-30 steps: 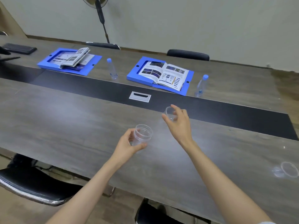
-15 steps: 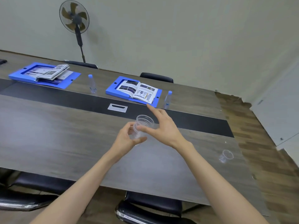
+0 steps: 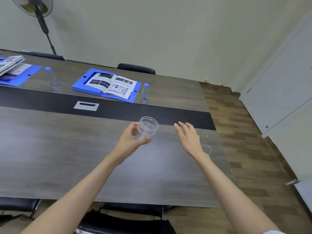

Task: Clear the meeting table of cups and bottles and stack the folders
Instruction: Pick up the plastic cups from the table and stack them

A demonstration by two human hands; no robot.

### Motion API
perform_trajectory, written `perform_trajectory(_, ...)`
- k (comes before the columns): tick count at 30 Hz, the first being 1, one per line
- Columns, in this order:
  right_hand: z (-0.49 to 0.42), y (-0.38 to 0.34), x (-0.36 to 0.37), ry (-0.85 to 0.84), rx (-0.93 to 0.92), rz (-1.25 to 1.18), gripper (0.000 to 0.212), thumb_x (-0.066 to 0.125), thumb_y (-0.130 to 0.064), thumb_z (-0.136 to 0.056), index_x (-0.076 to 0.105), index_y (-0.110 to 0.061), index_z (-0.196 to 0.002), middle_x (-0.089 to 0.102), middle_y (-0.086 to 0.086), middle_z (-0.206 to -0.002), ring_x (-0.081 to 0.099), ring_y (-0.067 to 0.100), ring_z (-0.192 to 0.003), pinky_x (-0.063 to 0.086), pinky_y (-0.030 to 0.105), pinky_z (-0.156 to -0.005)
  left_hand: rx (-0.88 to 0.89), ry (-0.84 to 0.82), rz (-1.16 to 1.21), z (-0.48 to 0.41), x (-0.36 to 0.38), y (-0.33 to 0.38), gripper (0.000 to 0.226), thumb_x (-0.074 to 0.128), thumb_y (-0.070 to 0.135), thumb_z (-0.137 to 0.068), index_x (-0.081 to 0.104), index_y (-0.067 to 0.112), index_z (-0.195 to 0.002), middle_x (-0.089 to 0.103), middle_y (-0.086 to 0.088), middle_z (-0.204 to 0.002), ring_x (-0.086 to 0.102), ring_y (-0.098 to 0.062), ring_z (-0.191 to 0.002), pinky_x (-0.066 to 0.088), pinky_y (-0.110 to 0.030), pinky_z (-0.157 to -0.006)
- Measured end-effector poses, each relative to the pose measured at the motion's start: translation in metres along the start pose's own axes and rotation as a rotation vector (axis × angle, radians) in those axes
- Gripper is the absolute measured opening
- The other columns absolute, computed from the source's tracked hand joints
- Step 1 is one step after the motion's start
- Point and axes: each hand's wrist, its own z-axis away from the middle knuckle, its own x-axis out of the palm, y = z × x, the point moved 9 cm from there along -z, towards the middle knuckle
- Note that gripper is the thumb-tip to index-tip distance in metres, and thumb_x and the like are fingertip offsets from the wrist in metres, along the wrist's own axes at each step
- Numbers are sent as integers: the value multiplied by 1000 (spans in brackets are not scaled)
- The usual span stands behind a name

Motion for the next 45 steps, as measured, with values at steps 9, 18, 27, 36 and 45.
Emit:
perform_trajectory(9,-100,229,10,-216,241,349,76,63,-47,-92,28,-27,-156,15,8,-167,15,39,-152,24,63,-115,-136,68,-91,-53,135,-23,54,88,20,-75,61,23,-122,70,7,-119,63,-12,-116,44,-21,-95)
perform_trajectory(18,-130,303,46,-403,200,416,58,53,-21,-97,34,-21,-152,33,17,-151,42,44,-132,43,49,-106,-211,117,-117,-70,178,-34,51,88,20,-75,61,24,-119,71,4,-118,64,-13,-116,44,-21,-98)
perform_trajectory(27,-123,197,31,-221,73,-135,61,76,-26,-80,53,-13,-135,58,10,-127,54,28,-121,43,33,-94,-233,166,-139,-55,160,-27,50,86,20,-76,62,26,-119,70,6,-120,62,-11,-117,42,-17,-94)
perform_trajectory(36,-61,-39,-95,97,-478,-482,56,82,-45,-76,64,-23,-125,59,-8,-100,52,-2,-75,43,10,-69,-127,198,-88,-20,120,5,52,86,30,-69,63,28,-115,72,6,-116,63,-13,-115,47,-28,-103)
perform_trajectory(45,13,-112,-62,-98,-577,-210,82,71,-72,-67,53,-34,-138,54,-17,-116,54,2,-92,50,27,-85,-23,277,6,26,59,36,45,85,18,-76,62,25,-114,72,7,-111,65,-14,-110,47,-15,-84)
